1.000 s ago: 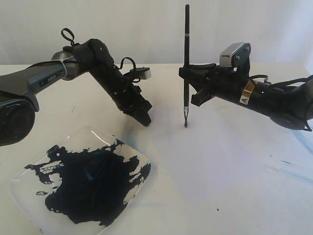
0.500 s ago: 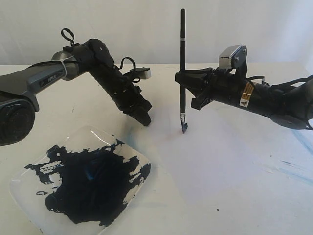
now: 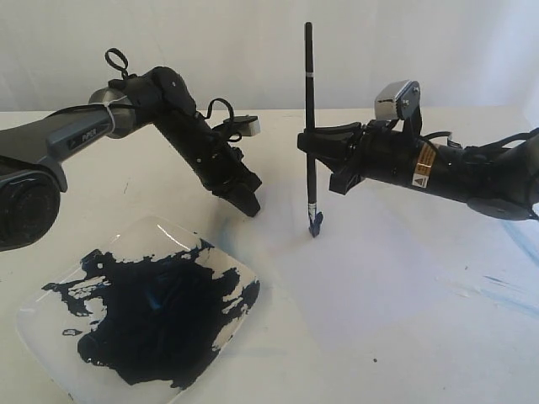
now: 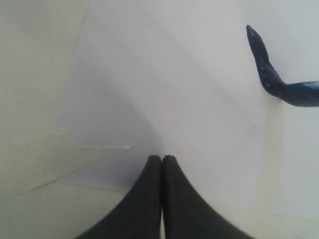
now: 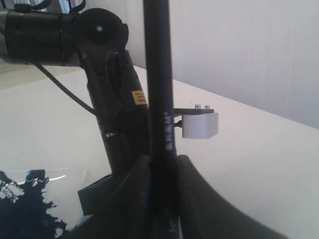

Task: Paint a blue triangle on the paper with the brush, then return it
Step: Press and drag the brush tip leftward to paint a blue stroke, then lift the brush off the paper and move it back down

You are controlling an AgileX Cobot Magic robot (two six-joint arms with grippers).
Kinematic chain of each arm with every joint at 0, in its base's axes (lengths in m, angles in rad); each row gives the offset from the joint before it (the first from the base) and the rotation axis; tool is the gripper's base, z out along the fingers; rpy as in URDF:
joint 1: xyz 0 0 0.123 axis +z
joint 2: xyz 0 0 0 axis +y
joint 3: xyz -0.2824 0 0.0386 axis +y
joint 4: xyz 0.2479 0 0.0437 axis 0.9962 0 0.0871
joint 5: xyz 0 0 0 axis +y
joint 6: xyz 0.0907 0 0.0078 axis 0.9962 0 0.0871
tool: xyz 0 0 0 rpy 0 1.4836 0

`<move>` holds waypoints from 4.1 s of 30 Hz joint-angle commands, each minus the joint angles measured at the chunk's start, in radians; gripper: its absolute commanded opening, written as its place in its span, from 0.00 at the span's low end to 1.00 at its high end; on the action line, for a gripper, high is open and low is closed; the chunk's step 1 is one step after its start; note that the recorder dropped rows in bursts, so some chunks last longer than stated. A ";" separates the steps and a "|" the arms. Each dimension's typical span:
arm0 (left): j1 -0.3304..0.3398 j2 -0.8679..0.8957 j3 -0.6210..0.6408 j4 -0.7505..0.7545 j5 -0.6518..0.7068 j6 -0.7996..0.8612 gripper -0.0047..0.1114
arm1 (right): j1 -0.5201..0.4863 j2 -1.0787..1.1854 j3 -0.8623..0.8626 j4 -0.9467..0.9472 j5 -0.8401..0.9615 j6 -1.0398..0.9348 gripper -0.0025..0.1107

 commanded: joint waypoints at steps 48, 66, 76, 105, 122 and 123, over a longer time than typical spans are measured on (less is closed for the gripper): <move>-0.004 -0.002 0.000 0.011 0.008 -0.004 0.04 | 0.041 -0.050 0.015 -0.150 -0.016 0.153 0.02; -0.004 -0.002 0.000 0.011 0.012 -0.004 0.04 | 0.041 -0.168 0.015 -0.154 -0.016 0.182 0.02; -0.004 -0.002 0.000 0.011 0.020 -0.004 0.04 | 0.027 -0.241 0.015 -0.040 0.166 0.243 0.02; -0.004 -0.002 0.000 0.002 0.015 -0.002 0.04 | 0.007 -0.295 0.242 0.574 0.126 -0.012 0.02; -0.004 -0.002 0.000 0.002 0.009 0.000 0.04 | 0.009 -0.096 0.095 0.432 0.101 -0.010 0.02; -0.004 -0.002 0.000 0.002 0.009 0.000 0.04 | 0.009 -0.091 0.090 0.432 0.101 -0.010 0.02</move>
